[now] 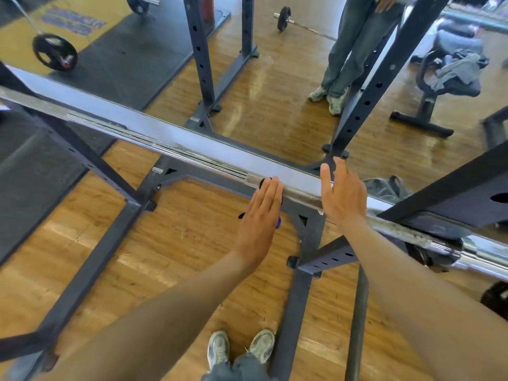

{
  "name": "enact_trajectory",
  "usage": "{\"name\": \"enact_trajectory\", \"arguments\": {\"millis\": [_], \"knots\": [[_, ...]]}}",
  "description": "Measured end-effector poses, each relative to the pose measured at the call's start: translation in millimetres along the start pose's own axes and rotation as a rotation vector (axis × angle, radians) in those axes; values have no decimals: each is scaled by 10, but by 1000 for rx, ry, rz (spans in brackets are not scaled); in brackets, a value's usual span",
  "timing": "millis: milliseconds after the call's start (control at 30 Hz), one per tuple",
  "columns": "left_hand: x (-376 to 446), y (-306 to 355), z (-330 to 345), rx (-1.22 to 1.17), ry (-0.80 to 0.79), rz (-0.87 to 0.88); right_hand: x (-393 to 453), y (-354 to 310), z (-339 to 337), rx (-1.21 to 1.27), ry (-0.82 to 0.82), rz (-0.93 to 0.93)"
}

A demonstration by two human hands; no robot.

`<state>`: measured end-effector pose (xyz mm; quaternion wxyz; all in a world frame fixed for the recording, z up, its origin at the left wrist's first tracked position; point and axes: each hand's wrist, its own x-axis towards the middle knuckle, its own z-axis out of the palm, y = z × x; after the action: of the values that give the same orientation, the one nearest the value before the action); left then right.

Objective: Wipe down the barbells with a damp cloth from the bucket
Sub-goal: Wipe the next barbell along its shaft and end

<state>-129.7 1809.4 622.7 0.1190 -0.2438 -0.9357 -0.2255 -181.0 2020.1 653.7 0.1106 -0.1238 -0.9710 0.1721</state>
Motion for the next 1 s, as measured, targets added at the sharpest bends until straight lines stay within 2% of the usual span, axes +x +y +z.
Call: {"name": "enact_trajectory", "arguments": {"millis": [67, 133, 233, 300, 333, 433, 500, 533, 600, 667, 700, 833, 933, 1000], "knots": [[13, 19, -55, 2, -43, 25, 3, 9, 14, 3, 7, 3], [9, -264, -185, 14, -96, 83, 1, 14, 19, 2, 6, 5], [-11, -544, -287, -14, -34, -77, 0, 5, 21, 6, 26, 0], [-16, -384, -220, -78, 38, -165, -1, -3, 27, 7, 33, -3], [-8, -230, -179, -100, 19, -171, -1, 2, 30, 3, 36, 1], [-6, 71, -117, -218, -78, 39, 2, 12, 45, -6, 39, 22], [1, 9, -152, -152, -101, 159, -5, 2, 41, 4, 33, 28], [-4, -76, -151, -126, -91, 155, -7, -3, 39, 4, 30, 28], [-13, -209, -96, -136, -37, 4, -1, -5, 31, -13, 28, 31], [10, -113, -86, -147, 13, -119, 2, -12, 17, -2, 25, 8], [25, 25, -88, -149, 23, -127, -2, -35, 6, 16, 17, -13], [54, 552, 117, -47, -68, 145, -2, -11, 15, 95, -23, -55], [51, 379, 121, -41, -86, 148, 18, 64, -78, 206, -96, -67], [23, 245, 72, -57, -62, 53, -1, 203, -163, 84, -79, -125]]}}
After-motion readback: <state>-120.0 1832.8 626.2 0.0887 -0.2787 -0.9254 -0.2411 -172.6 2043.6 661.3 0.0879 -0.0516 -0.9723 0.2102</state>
